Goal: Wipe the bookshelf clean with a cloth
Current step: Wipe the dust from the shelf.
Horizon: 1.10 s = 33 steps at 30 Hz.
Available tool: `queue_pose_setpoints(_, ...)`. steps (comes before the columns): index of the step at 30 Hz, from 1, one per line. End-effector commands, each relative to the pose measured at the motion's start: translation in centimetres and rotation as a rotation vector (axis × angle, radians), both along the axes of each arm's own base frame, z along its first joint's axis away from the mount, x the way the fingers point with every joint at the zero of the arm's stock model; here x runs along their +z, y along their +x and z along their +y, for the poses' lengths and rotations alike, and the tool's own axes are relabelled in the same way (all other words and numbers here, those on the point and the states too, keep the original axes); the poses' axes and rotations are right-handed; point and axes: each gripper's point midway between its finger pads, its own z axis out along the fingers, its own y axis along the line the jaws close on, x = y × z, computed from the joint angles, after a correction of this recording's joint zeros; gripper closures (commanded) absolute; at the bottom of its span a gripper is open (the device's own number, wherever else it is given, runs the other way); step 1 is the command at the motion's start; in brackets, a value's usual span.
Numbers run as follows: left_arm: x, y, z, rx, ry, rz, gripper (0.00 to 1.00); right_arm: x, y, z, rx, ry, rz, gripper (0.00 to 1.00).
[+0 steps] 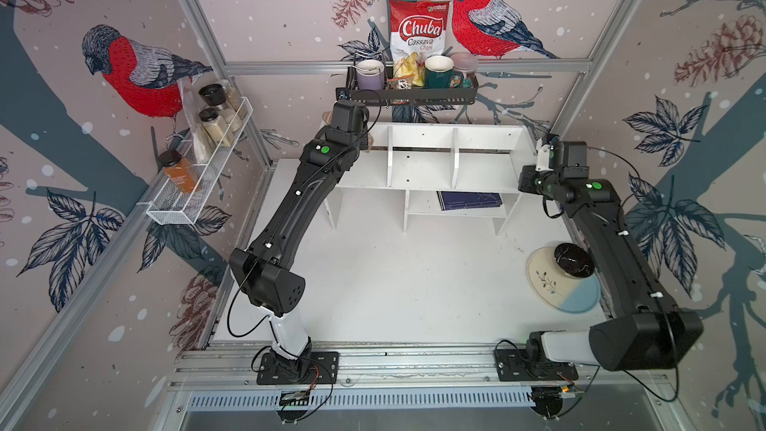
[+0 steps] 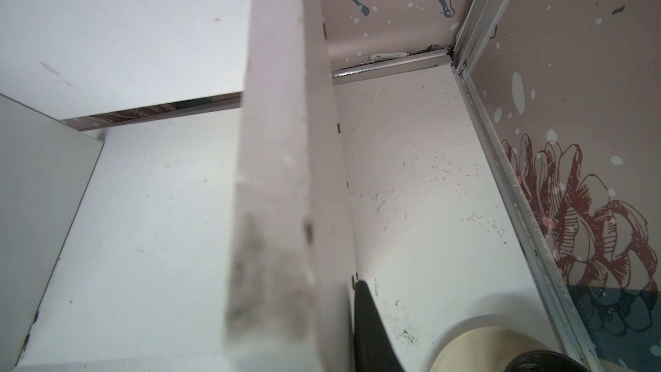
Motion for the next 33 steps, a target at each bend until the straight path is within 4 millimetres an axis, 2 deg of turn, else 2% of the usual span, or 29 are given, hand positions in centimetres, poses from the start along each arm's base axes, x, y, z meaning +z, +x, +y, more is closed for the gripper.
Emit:
queue_pose_setpoints(1,-0.7,-1.4,2.7,0.076,0.096,0.015,1.0,0.7,-0.1,2.5,0.02,0.218,0.003,1.0)
queue_pose_setpoints(4,-2.1,-2.0,2.5,0.045,0.089,0.025,1.0,0.2,0.0,2.6,0.023,0.223,0.009,1.0)
queue_pose_setpoints(6,-3.4,-2.3,1.5,-0.01,0.047,0.036,1.0,0.0,0.0,2.6,0.02,0.224,0.012,1.0)
queue_pose_setpoints(10,-4.3,-3.4,-2.4,-0.195,-0.101,0.015,1.0,-0.2,-0.2,2.4,0.017,0.219,0.015,1.0)
queue_pose_setpoints(12,-5.4,-4.3,-3.5,-0.244,-0.127,0.032,1.0,-0.1,-0.3,2.3,0.014,0.215,0.013,1.0)
queue_pose_setpoints(15,-7.2,-5.5,-2.1,-0.185,-0.096,0.081,1.0,-0.1,-0.4,2.0,0.009,0.214,0.011,1.0)
queue_pose_setpoints(19,-9.1,-6.7,2.3,-0.005,0.034,0.146,1.0,-0.3,-0.1,2.1,0.016,0.221,0.013,1.0)
queue_pose_setpoints(21,-8.7,-6.6,3.7,0.054,0.069,0.136,1.0,-0.5,0.1,2.3,0.023,0.229,0.018,1.0)
queue_pose_setpoints(23,-7.4,-6.1,3.8,0.062,0.07,0.108,1.0,-0.7,0.2,2.4,0.026,0.234,0.023,1.0)
queue_pose_setpoints(26,-5.3,-4.9,2.6,0.035,0.03,0.069,1.0,-0.9,0.2,2.5,0.029,0.236,0.022,1.0)
queue_pose_setpoints(30,-3.2,-3.1,-0.2,-0.024,0.004,0.026,1.0,-1.1,-0.1,2.5,0.032,0.232,0.025,1.0)
queue_pose_setpoints(33,-2.3,-2.0,-2.0,-0.06,-0.014,-0.007,1.0,-1.0,-0.1,2.5,0.034,0.233,0.024,1.0)
